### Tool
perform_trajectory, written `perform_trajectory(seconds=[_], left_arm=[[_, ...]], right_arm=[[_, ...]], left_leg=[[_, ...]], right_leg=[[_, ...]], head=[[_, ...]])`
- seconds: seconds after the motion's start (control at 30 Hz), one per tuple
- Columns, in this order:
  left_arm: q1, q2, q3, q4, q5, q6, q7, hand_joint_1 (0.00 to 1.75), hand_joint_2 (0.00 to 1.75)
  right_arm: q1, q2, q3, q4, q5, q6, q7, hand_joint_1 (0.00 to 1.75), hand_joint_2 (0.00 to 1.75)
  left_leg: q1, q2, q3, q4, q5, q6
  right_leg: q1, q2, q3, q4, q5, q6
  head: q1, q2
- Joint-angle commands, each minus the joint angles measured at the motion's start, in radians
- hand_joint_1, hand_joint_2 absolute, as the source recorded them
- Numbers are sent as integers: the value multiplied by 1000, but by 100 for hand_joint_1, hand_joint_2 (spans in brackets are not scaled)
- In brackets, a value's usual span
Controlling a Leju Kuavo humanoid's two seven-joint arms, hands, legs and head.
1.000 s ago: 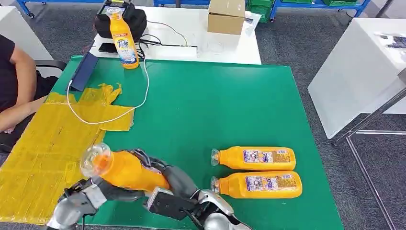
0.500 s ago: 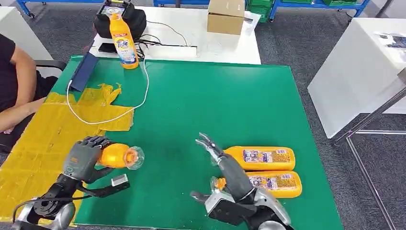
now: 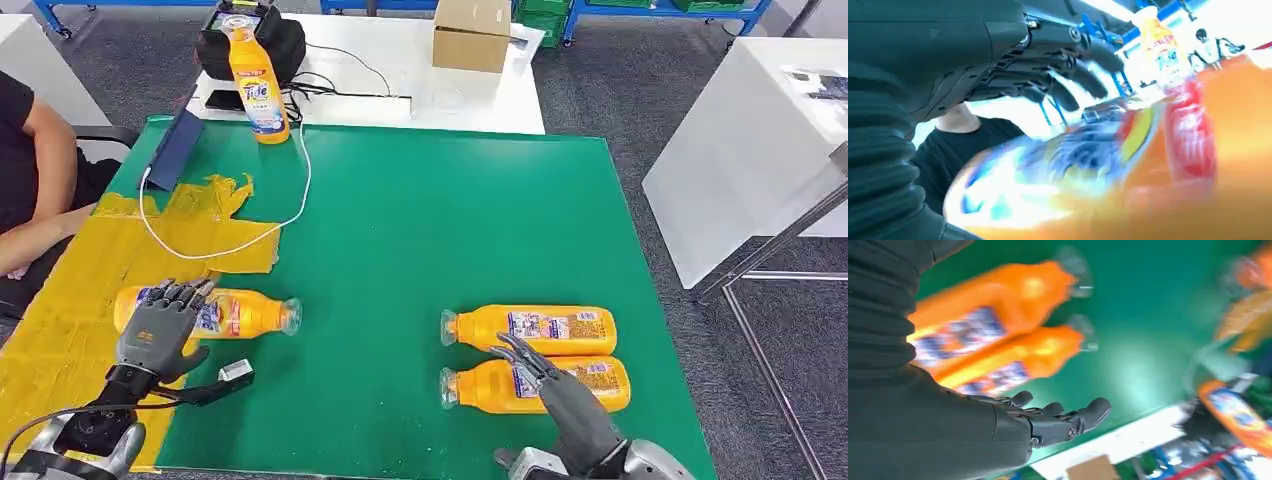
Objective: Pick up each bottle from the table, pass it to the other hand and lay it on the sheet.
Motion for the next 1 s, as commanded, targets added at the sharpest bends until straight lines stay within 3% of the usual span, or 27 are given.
perform_trajectory(seconds=[0.03,0.43,0.6,1.0], left_arm=[[-79,-42,-64,97,-9,60,65,0,175],[-35,-158,31,-76,41,91,-11,0,175],[-31,-158,31,-84,42,89,-12,0,175],[-31,-174,22,-87,96,64,-63,0,175]], right_arm=[[104,-160,46,-36,8,-72,129,0,175],[14,-84,132,70,194,-118,296,0,175],[13,-82,130,76,195,-120,296,0,175],[-19,1,63,203,359,-65,345,0,175]], left_leg=[[-1,-2,3,-1,0,2],[0,0,4,-3,0,3],[0,0,2,-2,0,1],[0,0,3,-2,0,2]], right_leg=[[0,-3,4,-1,-1,-5],[1,-1,5,-3,0,-6],[1,-1,3,-2,0,-4],[1,-1,4,-3,0,-4]], head=[[0,0],[0,0],[0,0],[0,0]])
